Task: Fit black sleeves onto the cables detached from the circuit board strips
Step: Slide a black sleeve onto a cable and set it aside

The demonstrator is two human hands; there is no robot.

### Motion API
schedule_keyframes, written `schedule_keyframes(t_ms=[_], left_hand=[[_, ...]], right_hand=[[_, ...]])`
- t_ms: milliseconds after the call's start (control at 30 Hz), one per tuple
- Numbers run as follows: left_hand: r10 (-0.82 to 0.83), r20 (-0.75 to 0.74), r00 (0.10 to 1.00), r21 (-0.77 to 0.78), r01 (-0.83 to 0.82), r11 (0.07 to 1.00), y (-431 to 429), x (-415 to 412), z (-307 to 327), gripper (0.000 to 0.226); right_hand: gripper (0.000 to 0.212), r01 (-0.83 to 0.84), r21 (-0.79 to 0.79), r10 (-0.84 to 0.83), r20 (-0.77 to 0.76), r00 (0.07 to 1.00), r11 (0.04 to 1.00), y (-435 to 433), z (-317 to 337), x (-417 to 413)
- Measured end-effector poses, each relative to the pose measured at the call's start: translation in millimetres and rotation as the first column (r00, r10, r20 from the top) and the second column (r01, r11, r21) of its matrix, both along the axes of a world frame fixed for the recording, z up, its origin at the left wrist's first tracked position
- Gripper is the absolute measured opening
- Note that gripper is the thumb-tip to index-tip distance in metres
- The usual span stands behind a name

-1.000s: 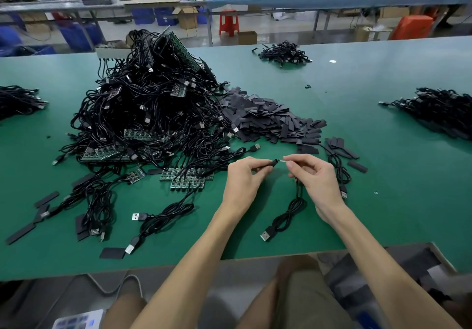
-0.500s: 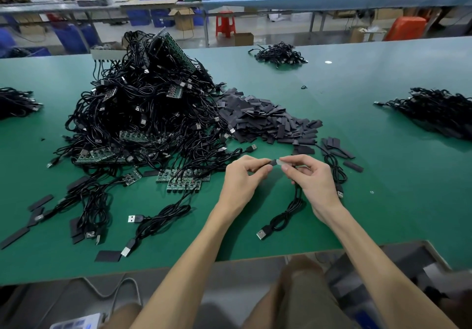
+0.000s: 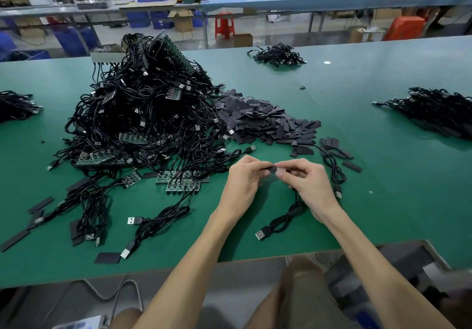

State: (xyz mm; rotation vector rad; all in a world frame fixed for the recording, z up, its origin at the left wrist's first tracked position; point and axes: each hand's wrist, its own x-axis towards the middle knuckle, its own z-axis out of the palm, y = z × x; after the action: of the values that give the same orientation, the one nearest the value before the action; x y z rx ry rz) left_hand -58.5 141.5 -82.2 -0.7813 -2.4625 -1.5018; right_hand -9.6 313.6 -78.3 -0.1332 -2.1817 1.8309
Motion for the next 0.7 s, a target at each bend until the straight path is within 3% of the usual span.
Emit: schedule_keyframes(t_ms=[133, 333, 500, 700], left_hand=[[0.015, -0.009, 1.000, 0.020, -0.015, 1.000, -0.3, 1.1, 2.5, 0.024], [0.040, 0.031, 0.999, 0.023, -0.041, 0.999, -2.2, 2.6, 5.4, 0.027], [0.042, 0.040, 0.998, 0.010, -0.043, 0.999, -0.8, 3.4, 6.4, 0.032], [-0.004, 0.026, 1.000, -0.008, 0.004, 1.000, -0.8, 2.2, 6.7, 0.023]], right_hand=[[0.022, 0.010, -0.069, -0.009, 0.017, 1.000, 0.998, -1.0, 0.1, -0.2], [0.009, -0.040, -0.146, 0.035, -0.034, 0.999, 0.989, 0.0, 0.7, 0.5], [0.012, -0.047, -0.132, 0.044, -0.020, 0.999, 0.990, 0.2, 2.0, 0.5], [0.011, -0.067, -0.117, 0.067, -0.007, 0.998, 0.991, -0.2, 4.2, 1.1]])
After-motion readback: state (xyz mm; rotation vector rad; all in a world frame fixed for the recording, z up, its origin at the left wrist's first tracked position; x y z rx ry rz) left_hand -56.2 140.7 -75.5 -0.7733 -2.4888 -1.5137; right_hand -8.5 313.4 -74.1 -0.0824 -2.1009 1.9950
